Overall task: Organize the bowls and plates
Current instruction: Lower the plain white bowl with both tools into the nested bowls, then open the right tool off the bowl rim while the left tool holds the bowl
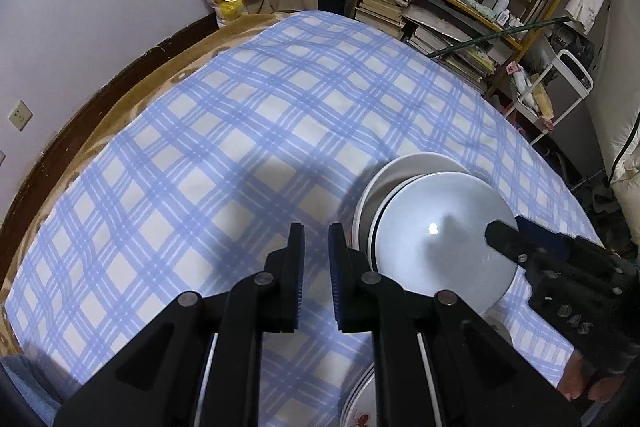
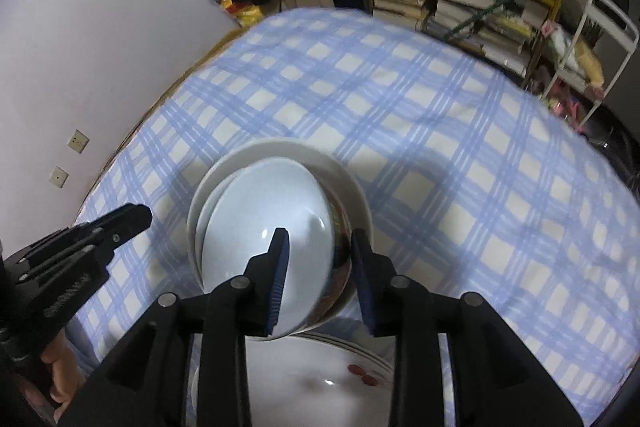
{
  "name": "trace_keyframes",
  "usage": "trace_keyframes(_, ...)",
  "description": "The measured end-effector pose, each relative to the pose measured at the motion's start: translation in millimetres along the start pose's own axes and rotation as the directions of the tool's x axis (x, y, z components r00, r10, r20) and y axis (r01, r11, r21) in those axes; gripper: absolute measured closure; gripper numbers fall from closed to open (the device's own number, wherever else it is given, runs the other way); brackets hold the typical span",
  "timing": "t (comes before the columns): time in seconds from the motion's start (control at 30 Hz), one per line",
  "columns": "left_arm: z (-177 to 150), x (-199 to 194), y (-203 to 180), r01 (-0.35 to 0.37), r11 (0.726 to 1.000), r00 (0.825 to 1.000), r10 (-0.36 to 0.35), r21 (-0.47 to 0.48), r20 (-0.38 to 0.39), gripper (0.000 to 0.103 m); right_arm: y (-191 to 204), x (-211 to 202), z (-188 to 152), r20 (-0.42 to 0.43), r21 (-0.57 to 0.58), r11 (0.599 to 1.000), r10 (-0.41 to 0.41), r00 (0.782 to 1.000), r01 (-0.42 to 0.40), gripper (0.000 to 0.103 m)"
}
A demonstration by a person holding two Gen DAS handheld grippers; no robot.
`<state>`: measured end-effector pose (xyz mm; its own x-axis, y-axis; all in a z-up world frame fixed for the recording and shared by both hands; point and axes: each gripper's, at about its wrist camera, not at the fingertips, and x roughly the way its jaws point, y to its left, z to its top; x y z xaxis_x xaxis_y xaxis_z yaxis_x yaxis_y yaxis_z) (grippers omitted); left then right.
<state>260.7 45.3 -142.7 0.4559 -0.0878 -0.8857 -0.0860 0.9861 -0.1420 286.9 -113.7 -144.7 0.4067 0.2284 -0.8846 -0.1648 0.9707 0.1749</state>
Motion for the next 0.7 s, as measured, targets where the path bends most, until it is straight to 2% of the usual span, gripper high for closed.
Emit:
trace_keyframes(0.03,0.1,0.8,1.9,0.015,1.000,1.000,-0.015,-0.012,-0.011,0.091,-0.4,-4.7,1.0,0.012,-0.003,1.000,0.007,1.000,-0.007,0.061)
trace_keyframes(0.1,-0.1,2.4,3.5,0.013,1.000,1.000,-0.014,-0.022,-0.020,0.091,-2.6,-12.1,-1.5,0.037,-0.006,1.000,0.018,0.999,-0.018,0.038)
trace_keyframes(0.13,-0.4,3.0,3.8,0.002,1.000,1.000,-0.003,-0.023,-0.021,0.091,-3.9,-15.1,-3.8,0.054,-0.007,1.000,0.014,0.998,-0.014,0.036)
trace_keyframes(0.27,-1.1,4.8,2.8,0.001,1.000,1.000,-0.002,-0.028,-0.030,0.090,-18.2,-21.2,-11.8,0.088,0.016,0.999,-0.045,0.995,0.043,0.035)
trace_keyframes(0.33,-1.2,5.9,1.1,-0.007,1.000,1.000,0.006,-0.027,-0.030,0.090,-27.8,-20.9,-16.3,0.091,0.042,0.998,-0.042,0.995,0.038,0.035)
trace_keyframes(0.57,-0.8,16.9,-4.9,-0.022,1.000,0.998,0.022,-0.011,-0.051,0.086,-56.8,-1.5,-33.7,0.066,0.126,0.989,0.070,0.995,-0.078,0.035)
trace_keyframes(0.7,0.5,21.2,-4.1,-0.003,1.000,0.998,0.002,-0.020,-0.067,0.084,-60.0,8.0,-38.9,0.051,0.142,0.985,0.094,0.994,-0.100,0.035)
